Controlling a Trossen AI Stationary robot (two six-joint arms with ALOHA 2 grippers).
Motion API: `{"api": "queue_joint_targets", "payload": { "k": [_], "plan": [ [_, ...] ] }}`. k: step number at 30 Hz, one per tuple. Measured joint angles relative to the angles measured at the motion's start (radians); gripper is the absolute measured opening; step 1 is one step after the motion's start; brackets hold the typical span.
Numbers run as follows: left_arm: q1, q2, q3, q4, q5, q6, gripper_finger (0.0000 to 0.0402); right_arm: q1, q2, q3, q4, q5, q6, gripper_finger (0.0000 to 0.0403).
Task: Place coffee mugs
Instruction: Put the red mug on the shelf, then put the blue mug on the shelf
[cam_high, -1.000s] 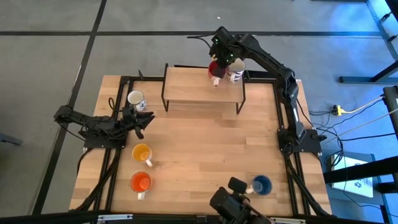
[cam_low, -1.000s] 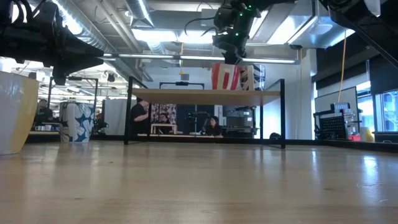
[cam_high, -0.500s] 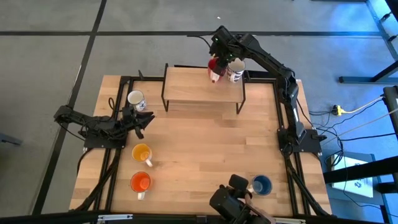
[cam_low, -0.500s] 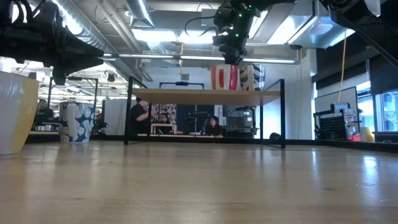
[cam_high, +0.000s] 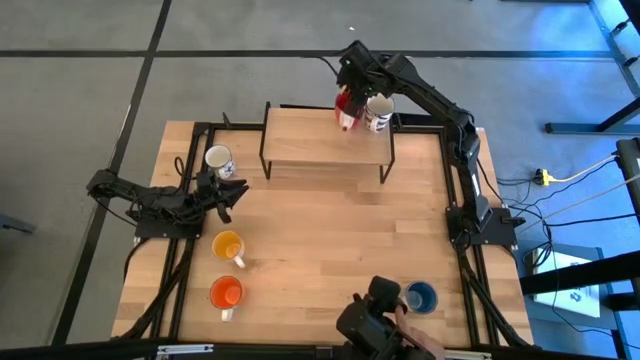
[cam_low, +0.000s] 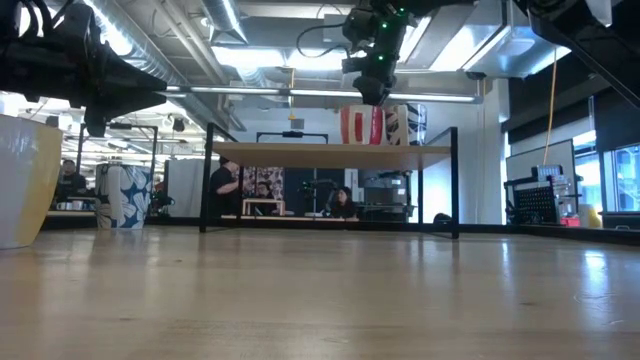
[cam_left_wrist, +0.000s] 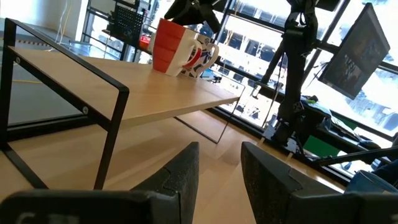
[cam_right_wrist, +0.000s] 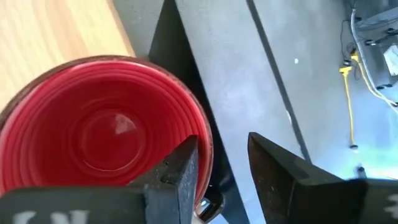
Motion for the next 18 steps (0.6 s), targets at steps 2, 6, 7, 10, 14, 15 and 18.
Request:
{"api": "queue_joint_targets", "payload": {
  "k": [2,6,7,10,14,15,18],
  "plan": [
    [0.000,0.000,0.000,0.000,0.000,0.000,0.0114,-0.001,0.000,0.000,0.005,-0.004,0.000,0.0128],
    [0.000,0.000,0.000,0.000,0.000,0.000,0.0114,0.007,-0.017,0.000,-0.001,-0.052,0.002,0.0128],
    [0.000,0.000,0.000,0.000,0.000,0.000,0.0114,0.012,-0.031,0.000,-0.002,-0.070,0.003,0.0128],
    [0.000,0.000,0.000,0.009,0.000,0.000,0.0114,0.044,-0.089,0.002,-0.006,-0.133,0.032,0.0128],
    [0.000,0.000,0.000,0.069,-0.001,0.026,0.0114,0.116,-0.193,0.002,-0.036,-0.336,0.118,0.0128],
    [0.000,0.000,0.000,0.084,-0.002,0.042,0.0114,0.138,-0.221,0.002,-0.045,-0.398,0.138,0.0128],
    [0.000,0.000,0.000,0.118,0.002,0.053,0.0114,0.225,-0.285,0.004,-0.088,-0.541,0.168,0.0128]
  ]
}}
